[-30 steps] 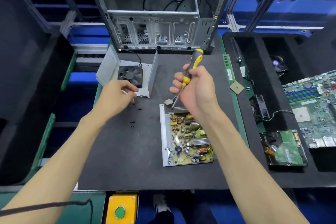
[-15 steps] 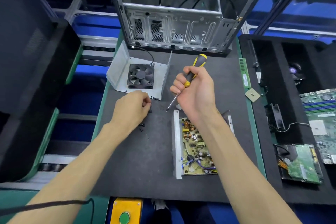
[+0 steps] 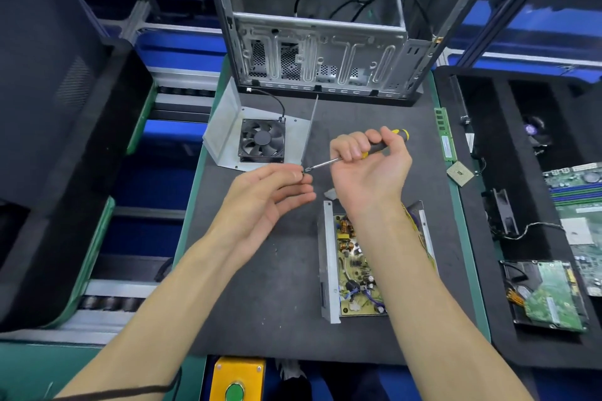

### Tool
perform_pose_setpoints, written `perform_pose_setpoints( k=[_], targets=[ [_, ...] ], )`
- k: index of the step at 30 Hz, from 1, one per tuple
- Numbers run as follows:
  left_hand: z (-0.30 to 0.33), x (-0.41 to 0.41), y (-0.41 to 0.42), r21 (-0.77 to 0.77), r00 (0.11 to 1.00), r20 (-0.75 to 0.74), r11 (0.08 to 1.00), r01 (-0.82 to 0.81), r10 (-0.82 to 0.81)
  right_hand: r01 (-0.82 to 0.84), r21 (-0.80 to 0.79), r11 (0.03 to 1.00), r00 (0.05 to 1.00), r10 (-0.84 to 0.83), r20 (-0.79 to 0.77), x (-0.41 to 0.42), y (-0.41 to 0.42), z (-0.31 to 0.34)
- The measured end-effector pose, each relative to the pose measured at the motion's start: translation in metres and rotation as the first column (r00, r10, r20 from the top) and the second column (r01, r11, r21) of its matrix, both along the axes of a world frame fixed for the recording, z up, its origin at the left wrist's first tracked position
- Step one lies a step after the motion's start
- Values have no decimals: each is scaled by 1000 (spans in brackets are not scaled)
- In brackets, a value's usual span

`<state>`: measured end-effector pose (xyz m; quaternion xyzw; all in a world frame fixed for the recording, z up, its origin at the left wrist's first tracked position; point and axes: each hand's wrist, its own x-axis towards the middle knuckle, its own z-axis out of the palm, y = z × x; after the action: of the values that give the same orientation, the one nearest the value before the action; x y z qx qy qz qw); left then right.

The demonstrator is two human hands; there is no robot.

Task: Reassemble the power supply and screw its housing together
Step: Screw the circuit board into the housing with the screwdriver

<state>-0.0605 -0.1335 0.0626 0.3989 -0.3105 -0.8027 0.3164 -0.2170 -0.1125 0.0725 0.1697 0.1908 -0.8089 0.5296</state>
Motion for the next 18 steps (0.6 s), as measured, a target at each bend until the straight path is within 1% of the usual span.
perform_pose_setpoints(
  k=[4,8,11,15,18],
  targets=[
    [6,0,4,-10,1000,-19,1000,-25,24,12,-5,1000,999,-12,-31,5,3,4],
    [9,0,9,-15,998,9,997,-69,69,37,-28,999,999,-38,-26,7,10,8],
    [12,0,14,-48,997,26,996,-72,73,49,-39,998,998,-50,-45,8,15,12],
    [15,-2,22,-144,995,62,987,-70,80,63,-47,997,995,-67,-72,9,25,18],
    [17,-9,31,-294,983,154,954,-53,102,85,-49,995,991,-90,-102,6,36,22]
  ],
)
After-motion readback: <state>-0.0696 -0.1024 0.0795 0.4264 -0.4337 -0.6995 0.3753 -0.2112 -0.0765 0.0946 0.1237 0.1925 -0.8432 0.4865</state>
